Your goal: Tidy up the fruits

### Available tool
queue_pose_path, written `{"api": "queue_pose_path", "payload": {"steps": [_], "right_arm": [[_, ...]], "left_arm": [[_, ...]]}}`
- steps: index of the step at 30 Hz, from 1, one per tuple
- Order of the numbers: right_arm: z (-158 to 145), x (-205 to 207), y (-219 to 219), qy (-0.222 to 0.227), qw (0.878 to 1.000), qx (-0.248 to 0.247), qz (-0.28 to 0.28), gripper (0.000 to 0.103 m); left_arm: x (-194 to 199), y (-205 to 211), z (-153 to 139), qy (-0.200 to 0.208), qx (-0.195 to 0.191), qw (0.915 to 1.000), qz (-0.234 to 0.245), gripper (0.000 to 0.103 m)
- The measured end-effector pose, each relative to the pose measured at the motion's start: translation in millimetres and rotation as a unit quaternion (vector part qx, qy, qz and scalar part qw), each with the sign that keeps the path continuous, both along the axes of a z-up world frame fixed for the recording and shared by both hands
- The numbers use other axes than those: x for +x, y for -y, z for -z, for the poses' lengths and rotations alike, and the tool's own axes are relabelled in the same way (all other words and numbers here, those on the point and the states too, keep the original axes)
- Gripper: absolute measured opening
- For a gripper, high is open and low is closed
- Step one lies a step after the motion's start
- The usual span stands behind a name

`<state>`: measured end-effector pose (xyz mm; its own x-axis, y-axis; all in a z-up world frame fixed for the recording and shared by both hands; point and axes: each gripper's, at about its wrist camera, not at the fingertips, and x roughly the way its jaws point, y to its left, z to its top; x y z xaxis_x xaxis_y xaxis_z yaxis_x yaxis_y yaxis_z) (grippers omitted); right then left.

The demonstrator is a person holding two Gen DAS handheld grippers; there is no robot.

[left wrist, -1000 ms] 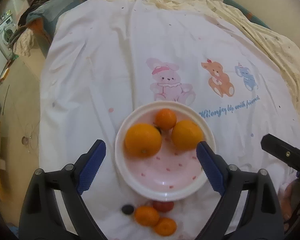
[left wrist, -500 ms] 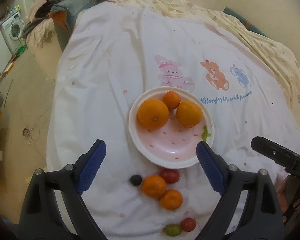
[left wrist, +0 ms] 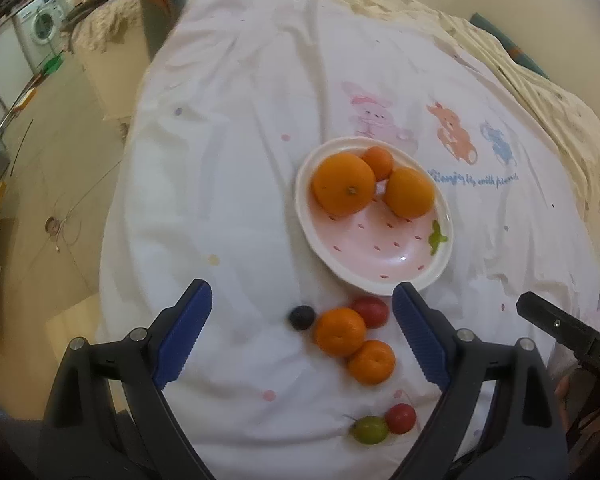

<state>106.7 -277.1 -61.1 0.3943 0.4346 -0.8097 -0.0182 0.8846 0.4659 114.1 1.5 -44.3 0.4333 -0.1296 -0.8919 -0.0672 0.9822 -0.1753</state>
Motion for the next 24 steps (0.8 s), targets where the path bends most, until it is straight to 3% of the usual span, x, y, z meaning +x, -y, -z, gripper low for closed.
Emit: {"api": "queue_pose_path", "payload": {"steps": [4,7,10,16,20,24], "right_arm": [[4.8,1.6,-2.9,-0.007,1.0,-0.001,0.003,0.091],[7.8,2.9,-5.4,-0.011,1.0,-0.004,0.001,0.091],[10.6,3.9,-7.6,-0.015,1.0,-0.005,-0.002,0.091],[10.2,7.1,-7.2,-0.013,1.0,0.002,-0.002,0.091],[10.1,8.4,-5.2,-0.015,1.0,0.013,-0.001,0.091],[10.0,10.2,-3.4,-0.021,0.999,0.033,-0.001,0.091]], "left_arm": [[0.4,-10.7,9.3,-0.019,-0.008,0.9995,-0.022,0.089],[4.8,-16.7,25.7,-0.051,-0.034,0.9968,-0.05,0.071],[14.1,-19.8,46.2,-0.102,-0.079,0.9879,-0.085,0.05],[20.9,-22.2,67.9,-0.164,-0.123,0.9624,-0.178,0.049],[18.0,-19.5,89.1,-0.201,-0.154,0.9421,-0.22,0.034],[16.1,-12.7,102.1,-0.211,-0.149,0.9376,-0.233,0.034]]}}
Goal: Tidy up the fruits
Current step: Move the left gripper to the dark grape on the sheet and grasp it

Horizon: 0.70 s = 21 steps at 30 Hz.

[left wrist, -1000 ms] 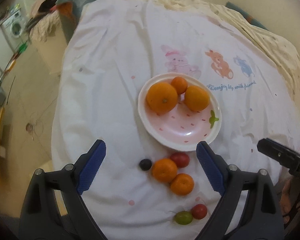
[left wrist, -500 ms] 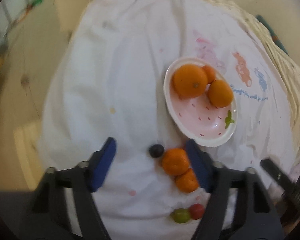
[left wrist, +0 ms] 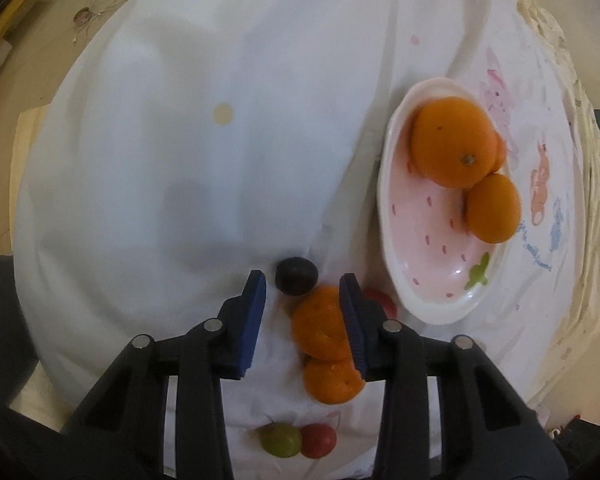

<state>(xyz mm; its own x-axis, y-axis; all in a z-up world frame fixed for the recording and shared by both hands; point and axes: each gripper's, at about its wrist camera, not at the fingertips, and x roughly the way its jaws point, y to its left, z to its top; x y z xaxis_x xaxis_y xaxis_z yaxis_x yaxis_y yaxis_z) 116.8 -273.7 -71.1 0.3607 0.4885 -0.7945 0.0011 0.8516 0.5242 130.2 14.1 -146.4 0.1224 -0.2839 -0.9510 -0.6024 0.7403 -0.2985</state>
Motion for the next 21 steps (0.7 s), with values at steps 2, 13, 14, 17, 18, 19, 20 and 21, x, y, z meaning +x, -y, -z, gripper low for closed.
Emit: {"api": "queue_pose_path", "payload": {"steps": [2,13,14,17,18,19,20,21], "right_arm": [[-1.0,0.9,-0.6,-0.001,1.0,0.011,-0.003,0.091],[-2.6,3.4,-4.9,-0.001,1.0,0.016,-0.009,0.091],[-3.0,3.5,-4.9,0.0,1.0,0.016,-0.008,0.091],[-3.1,4.5,-4.5,0.001,1.0,0.014,-0.008,0.091],[-2.9,5.0,-4.5,0.0,1.0,0.013,-0.007,0.091],[-2.6,4.8,-3.7,0.0,1.0,0.013,-0.006,0.091],[-2.5,4.9,-3.2,0.0,1.0,0.012,-0.006,0.091],[-2.1,5.2,-2.7,-0.001,1.0,0.012,-0.005,0.091]], "left_arm": [[0.4,2.5,3.3,0.003,-0.002,1.0,-0.004,0.034],[-3.0,1.7,14.7,0.003,-0.012,0.9994,-0.033,0.02],[-3.1,1.3,15.6,0.004,-0.013,0.9994,-0.032,0.02],[1.4,2.0,13.1,0.01,-0.005,0.9999,-0.01,0.019],[3.6,3.0,10.2,0.011,0.003,0.9999,0.006,0.019],[5.0,3.8,6.2,0.011,0.011,0.9997,0.02,0.019],[5.7,2.8,0.5,0.013,0.017,0.9994,0.029,0.019],[6.2,1.5,-5.6,0.017,0.024,0.9989,0.038,0.019]]}}
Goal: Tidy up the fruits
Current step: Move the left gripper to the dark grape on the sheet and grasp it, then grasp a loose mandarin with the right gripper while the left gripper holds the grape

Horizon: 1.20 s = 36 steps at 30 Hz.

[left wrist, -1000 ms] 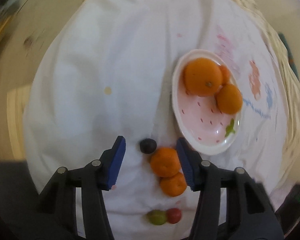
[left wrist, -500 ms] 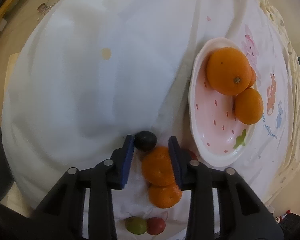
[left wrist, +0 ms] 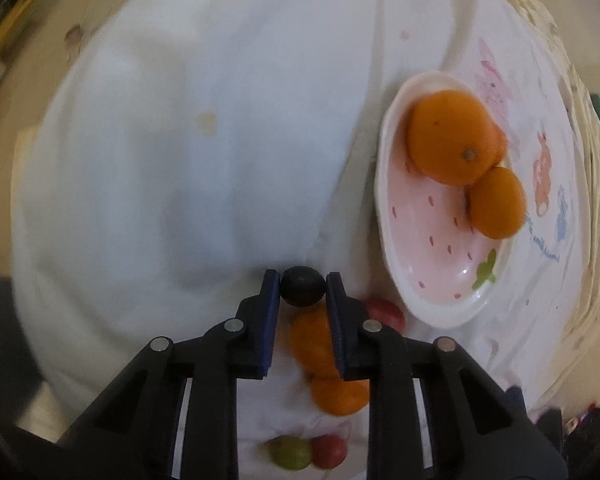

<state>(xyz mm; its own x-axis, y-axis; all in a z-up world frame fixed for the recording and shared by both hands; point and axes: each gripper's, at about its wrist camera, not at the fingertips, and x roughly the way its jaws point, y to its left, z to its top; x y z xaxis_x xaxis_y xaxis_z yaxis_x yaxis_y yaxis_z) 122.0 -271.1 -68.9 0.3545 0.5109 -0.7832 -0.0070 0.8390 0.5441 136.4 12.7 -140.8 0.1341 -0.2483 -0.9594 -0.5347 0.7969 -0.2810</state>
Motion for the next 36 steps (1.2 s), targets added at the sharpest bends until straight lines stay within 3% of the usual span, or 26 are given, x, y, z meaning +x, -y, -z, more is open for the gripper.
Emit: {"api": "queue_pose_path", "payload": {"steps": [6,11,14,21,25,31,34,36], "right_arm": [[7.0,-1.2,-5.2,-0.009,1.0,-0.013,-0.013,0.091],[21.4,-6.1,-40.7,-0.024,0.995,-0.048,-0.089,0.091],[30.5,-11.9,-63.1,-0.03,0.988,-0.074,-0.135,0.089],[51.4,-21.4,-101.8,-0.03,0.969,-0.133,-0.205,0.081],[60.5,-24.3,-111.8,-0.03,0.964,-0.151,-0.217,0.079],[66.0,-25.3,-119.4,-0.022,0.961,-0.162,-0.222,0.071],[64.1,-25.5,-121.8,-0.015,0.961,-0.164,-0.224,0.062],[65.3,-25.4,-123.7,-0.017,0.96,-0.155,-0.231,0.049]], "left_arm": [[-2.3,0.5,-49.5,0.038,0.062,0.9909,0.113,0.019],[-14.2,-2.2,-77.5,0.072,0.091,0.978,0.173,0.019],[-15.7,-1.9,-79.5,0.082,0.091,0.9742,0.189,0.019],[-22.6,-3.8,-75.0,0.084,0.072,0.9743,0.196,0.019],[-21.7,-3.3,-73.0,0.087,0.06,0.9755,0.193,0.019],[-24.2,5.7,-76.5,0.101,0.073,0.9702,0.208,0.02],[-23.5,6.7,-77.5,0.105,0.08,0.9692,0.208,0.02],[-23.6,6.0,-76.3,0.104,0.078,0.97,0.206,0.02]]}}
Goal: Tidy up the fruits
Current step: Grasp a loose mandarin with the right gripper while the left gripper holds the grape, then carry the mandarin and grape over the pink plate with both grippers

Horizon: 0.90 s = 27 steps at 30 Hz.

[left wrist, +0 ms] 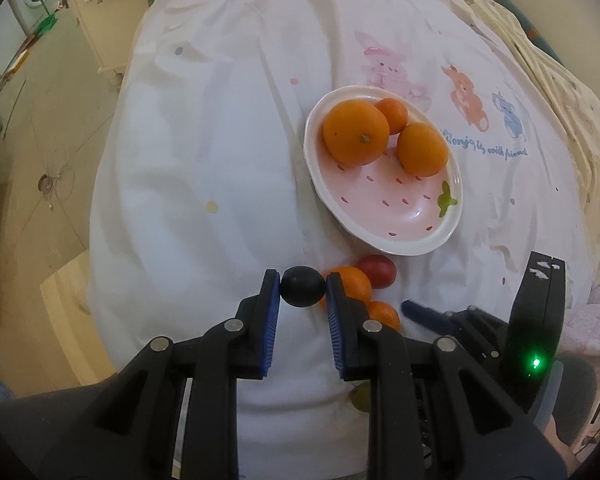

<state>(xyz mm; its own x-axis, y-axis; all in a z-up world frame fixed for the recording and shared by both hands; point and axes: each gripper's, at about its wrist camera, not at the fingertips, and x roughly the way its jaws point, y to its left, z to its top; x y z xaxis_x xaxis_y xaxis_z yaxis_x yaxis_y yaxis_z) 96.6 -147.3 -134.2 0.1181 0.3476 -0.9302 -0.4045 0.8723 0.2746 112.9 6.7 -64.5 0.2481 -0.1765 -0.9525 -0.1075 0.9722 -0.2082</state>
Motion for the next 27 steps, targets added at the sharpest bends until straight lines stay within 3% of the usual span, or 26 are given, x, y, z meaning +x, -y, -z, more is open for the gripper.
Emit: {"api": "queue_pose_path", "payload": {"steps": [1,14,27], "right_arm": [[-0.1,-0.4,-0.9,-0.003,1.0,0.007,-0.004,0.044],[-18.4,-6.8,13.3,-0.003,0.999,0.039,0.006,0.043],[-79.2,-3.6,71.8,0.05,0.986,0.123,0.1,0.043]], "left_arm": [[-0.2,-0.2,0.4,0.0,0.0,1.0,0.0,0.02],[-4.9,-6.8,-3.1,0.009,0.016,0.9998,-0.011,0.02],[-9.1,-5.5,-14.1,0.027,0.018,0.9994,-0.009,0.02]]}}
